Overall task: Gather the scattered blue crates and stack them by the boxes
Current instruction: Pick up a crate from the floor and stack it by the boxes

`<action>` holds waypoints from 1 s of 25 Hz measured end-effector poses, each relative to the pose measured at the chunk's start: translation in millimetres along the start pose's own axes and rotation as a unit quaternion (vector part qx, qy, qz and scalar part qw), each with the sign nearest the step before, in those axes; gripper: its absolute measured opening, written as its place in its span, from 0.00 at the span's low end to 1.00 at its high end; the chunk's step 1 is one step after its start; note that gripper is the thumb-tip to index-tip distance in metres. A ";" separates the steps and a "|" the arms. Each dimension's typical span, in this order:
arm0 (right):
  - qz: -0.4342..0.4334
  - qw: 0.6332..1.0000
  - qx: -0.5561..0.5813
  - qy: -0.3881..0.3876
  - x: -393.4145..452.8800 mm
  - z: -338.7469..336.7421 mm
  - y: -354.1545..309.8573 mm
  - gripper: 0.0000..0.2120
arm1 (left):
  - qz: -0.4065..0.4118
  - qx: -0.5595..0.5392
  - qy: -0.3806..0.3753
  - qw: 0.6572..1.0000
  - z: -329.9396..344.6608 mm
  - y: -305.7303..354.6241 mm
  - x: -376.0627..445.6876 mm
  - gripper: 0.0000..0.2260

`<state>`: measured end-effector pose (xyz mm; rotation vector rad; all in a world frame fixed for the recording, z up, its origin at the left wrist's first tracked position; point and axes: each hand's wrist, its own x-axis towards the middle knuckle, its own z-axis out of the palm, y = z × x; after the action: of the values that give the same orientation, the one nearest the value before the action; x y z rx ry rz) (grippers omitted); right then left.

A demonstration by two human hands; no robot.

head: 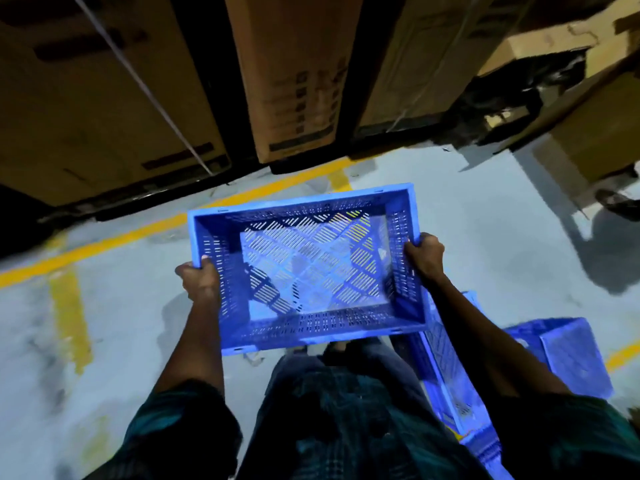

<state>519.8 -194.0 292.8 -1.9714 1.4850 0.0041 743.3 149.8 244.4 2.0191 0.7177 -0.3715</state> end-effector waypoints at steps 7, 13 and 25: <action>0.014 0.992 -0.035 -0.121 101.9 46.0 -65.7 0.08 | -0.053 0.018 0.018 0.998 40.0 31.2 47.1 0.15; 0.013 0.984 -0.072 -0.165 212.3 136.6 -99.1 0.05 | -0.064 0.056 0.023 0.996 100.0 31.9 132.6 0.16; -0.056 0.994 -0.086 -0.042 392.2 403.4 -36.4 0.13 | -0.063 0.080 -0.043 0.994 266.9 -102.0 378.0 0.17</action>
<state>840.7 -322.7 -152.6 -2.1629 1.3565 0.1705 982.3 91.3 -160.6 2.0978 0.7850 -0.6025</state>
